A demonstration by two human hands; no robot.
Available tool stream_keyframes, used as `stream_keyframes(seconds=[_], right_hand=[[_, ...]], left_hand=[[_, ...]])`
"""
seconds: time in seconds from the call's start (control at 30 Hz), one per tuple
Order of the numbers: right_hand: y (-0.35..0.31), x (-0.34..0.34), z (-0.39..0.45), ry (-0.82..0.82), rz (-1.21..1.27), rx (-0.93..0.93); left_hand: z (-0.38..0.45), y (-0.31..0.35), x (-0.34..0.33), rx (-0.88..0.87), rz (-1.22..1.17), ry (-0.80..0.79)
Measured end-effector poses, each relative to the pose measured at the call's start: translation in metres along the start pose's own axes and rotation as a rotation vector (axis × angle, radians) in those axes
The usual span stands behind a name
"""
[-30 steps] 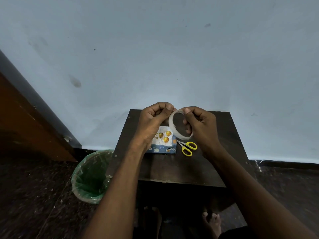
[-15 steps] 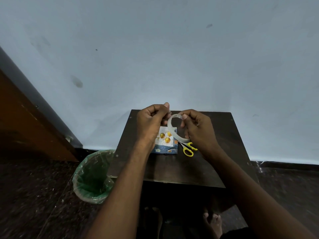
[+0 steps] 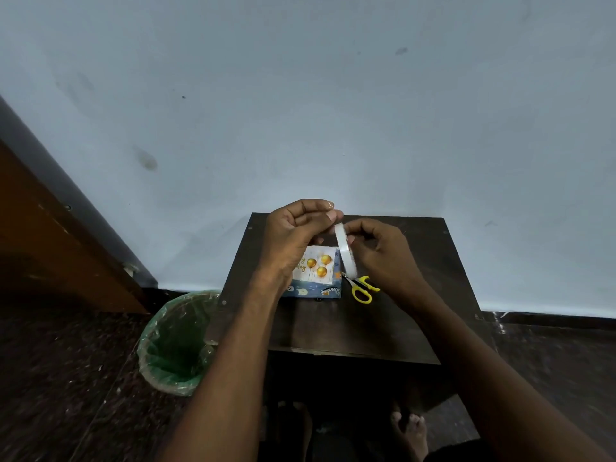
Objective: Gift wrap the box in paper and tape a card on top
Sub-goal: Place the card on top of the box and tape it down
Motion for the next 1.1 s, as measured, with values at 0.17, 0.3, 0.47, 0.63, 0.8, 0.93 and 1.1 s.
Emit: stream_keyframes(seconds=[0.17,0.3,0.47,0.63,0.8,0.93,1.1], right_hand=[[-0.011,0.002,-0.001,0.067,-0.16,0.207],[-0.005,0.004,0.0,0.065,-0.162,0.236],[-0.005,0.003,-0.001,0.006,-0.153,0.199],[-0.002,0.004,0.003,0.02,-0.272,0.163],[0.001,0.008,0.006,0.038,-0.328,0.162],[0.002,0.007,0.005,0.044,-0.338,0.149],[0.009,0.007,0.006,0.025,-0.342,0.067]], left_hand=[[0.002,-0.002,-0.006,-0.087,0.112,-0.025],[0.001,0.0,-0.007,-0.104,0.165,-0.052],[0.004,-0.004,-0.003,-0.101,0.17,-0.052],[0.004,-0.004,-0.001,-0.119,0.194,0.003],[0.002,-0.006,-0.006,-0.114,0.143,0.015],[0.002,-0.009,-0.007,-0.096,0.101,-0.017],[0.0,-0.01,-0.01,-0.096,0.112,-0.057]])
Point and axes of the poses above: each hand's wrist, its own z-axis towards the middle knuckle, its own x-axis out of the back of the hand, y = z × x, the point moved 4 cm from there along z, towards the middle knuckle, and after that the axes turned 3 degrees about x, right-handed, at the moved point
